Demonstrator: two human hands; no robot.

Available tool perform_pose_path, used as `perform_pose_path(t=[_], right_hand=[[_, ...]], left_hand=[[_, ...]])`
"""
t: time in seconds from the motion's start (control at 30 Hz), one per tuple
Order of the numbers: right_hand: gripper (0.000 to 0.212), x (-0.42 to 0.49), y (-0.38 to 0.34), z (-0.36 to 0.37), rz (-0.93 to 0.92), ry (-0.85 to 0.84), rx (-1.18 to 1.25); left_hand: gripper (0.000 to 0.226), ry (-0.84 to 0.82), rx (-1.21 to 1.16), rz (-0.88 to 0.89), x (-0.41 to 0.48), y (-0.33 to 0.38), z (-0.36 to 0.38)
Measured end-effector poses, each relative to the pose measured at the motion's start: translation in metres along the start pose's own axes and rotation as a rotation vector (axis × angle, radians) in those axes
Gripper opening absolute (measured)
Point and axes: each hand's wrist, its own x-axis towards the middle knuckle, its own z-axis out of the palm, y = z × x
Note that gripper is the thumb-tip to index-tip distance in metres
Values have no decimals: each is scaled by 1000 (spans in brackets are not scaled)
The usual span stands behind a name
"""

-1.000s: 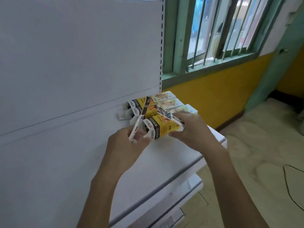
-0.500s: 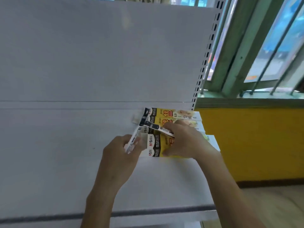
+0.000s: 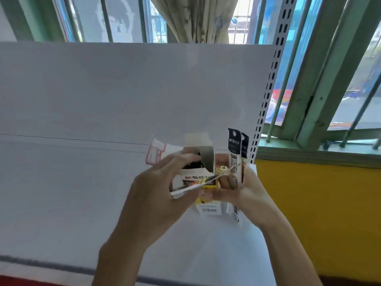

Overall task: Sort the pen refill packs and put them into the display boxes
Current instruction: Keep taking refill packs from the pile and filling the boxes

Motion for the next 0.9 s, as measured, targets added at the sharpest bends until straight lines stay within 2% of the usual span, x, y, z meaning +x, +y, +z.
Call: perform_pose_path(t=[0.13, 0.2, 0.27, 0.33, 0.4, 0.5, 0.57, 0.67, 0.77, 0.9], right_hand=[[54, -8, 7, -15, -48, -51, 15], [45, -13, 5, -24, -84, 2, 37], [25, -17, -5, -32, -130, 206, 136], [18, -19, -21, -41, -253, 408, 254], [22, -21, -41, -45, -390, 566, 184], [34, -26, -66, -41, -461, 756, 110], [24, -29, -75, -34, -537, 715, 103], [17, -26, -75, -26, -594, 429, -138], [16, -19, -72, -27, -514, 185, -383], [12, -19, -73, -33, -472, 163, -398]], left_hand=[[57, -21, 56, 51, 0, 7, 17], [49, -22, 89, 75, 2, 11, 22], [36, -28, 141, 99, 4, 13, 25], [30, -23, 168, 100, 4, 12, 29], [27, -16, 167, 112, 4, 11, 33], [25, -16, 161, 135, 5, 13, 38], [25, -11, 150, 153, 6, 14, 42], [30, 24, 125, 184, 6, 13, 44], [33, 53, 90, 188, 5, 10, 44], [26, 50, 51, 168, 2, 6, 42]])
